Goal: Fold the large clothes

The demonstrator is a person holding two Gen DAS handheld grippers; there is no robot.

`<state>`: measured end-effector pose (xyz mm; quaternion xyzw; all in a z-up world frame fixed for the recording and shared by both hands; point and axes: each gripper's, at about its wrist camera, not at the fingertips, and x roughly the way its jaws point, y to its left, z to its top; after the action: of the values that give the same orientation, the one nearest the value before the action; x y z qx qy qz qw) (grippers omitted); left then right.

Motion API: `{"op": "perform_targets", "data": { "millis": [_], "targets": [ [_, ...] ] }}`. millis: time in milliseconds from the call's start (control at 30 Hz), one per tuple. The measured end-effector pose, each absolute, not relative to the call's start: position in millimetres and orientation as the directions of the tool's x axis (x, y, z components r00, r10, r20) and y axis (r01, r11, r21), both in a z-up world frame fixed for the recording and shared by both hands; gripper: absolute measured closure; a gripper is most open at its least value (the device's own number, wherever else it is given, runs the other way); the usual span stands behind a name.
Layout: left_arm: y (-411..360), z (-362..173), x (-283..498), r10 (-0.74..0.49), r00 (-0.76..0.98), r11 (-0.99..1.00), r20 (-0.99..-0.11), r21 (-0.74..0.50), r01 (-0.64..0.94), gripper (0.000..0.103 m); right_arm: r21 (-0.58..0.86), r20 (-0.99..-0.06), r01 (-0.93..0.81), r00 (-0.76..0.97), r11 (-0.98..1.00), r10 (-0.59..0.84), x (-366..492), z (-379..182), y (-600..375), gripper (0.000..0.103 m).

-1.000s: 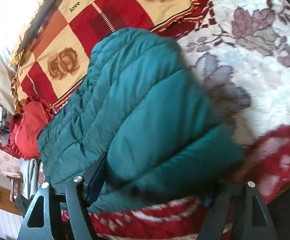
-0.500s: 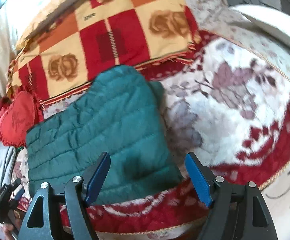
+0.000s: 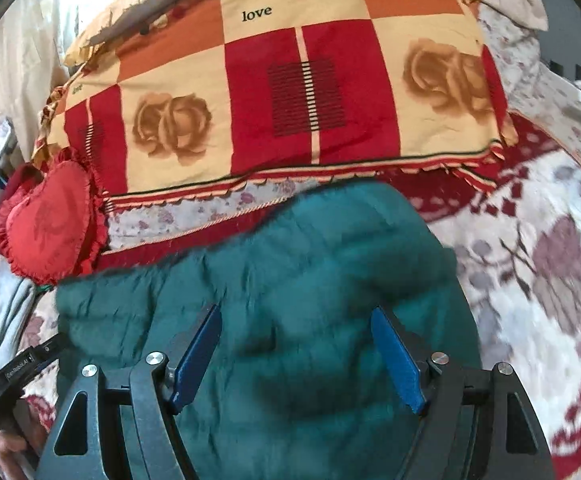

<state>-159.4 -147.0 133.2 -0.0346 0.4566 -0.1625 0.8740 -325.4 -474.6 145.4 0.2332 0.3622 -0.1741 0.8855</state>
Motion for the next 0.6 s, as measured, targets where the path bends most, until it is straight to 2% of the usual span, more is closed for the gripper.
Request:
{"op": "perform_targets", "data": {
  "millis": [167, 267, 600],
  "targets": [
    [-159.9, 117.5, -128.8, -0.269, 0.519, 0.958, -0.811, -0.170, 0.232, 0.031, 0.204, -0.745, 0.504, 0.636, 0.839, -0.201, -297.2, 129.4, -491.8, 0.028],
    [-166.2, 111.0, -121.3, -0.256, 0.524, 0.961, -0.812, -0.157, 0.226, 0.024, 0.169, -0.772, 0.514, 0.600, 0.841, -0.211, -285.6, 110.6, -500.6, 0.028],
    [-179.8, 94.5, -113.4, -0.228, 0.554, 0.962, -0.800, -0.100, 0.252, 0.020, 0.181, -0.797, 0.533, 0.572, 0.827, -0.195, -269.2, 80.0, -515.9, 0.017]
  ]
}}
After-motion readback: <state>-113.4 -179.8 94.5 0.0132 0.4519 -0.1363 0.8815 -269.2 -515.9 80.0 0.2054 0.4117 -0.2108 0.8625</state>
